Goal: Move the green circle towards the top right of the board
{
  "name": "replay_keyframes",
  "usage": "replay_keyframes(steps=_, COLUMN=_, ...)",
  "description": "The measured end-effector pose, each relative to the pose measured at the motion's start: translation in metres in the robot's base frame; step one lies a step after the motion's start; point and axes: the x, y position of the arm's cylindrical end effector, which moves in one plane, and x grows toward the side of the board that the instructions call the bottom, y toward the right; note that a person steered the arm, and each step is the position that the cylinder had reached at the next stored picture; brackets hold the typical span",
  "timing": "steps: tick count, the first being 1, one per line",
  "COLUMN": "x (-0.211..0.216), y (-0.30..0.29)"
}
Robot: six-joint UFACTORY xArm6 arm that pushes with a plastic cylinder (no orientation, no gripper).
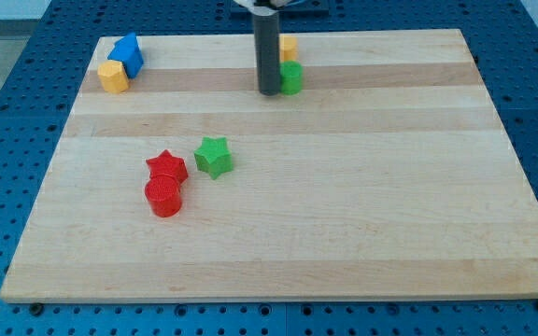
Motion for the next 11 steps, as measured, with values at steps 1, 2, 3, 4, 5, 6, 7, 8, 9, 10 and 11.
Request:
replay_keyframes(steps=1, x=0.0, y=0.036)
replay_keyframes(steps=2, x=-0.003, y=0.03)
replay_keyframes(steps=3, x=-0.011, y=0.011)
replay_keyframes(steps=4, x=-0.014, y=0.012)
replay_keyframes(steps=5, x=-0.014, y=0.042)
replay_keyframes(steps=6, x=-0.014, y=0.082)
replay_keyframes(steps=7, x=-0.019, y=0.096)
replay_keyframes(steps=8, x=-0.028, y=0.081)
replay_keyframes(steps=9, x=-0.033, y=0.056)
replay_keyframes(steps=10, x=-0.044, y=0.049)
replay_keyframes(steps=11, x=-0.054, y=0.05)
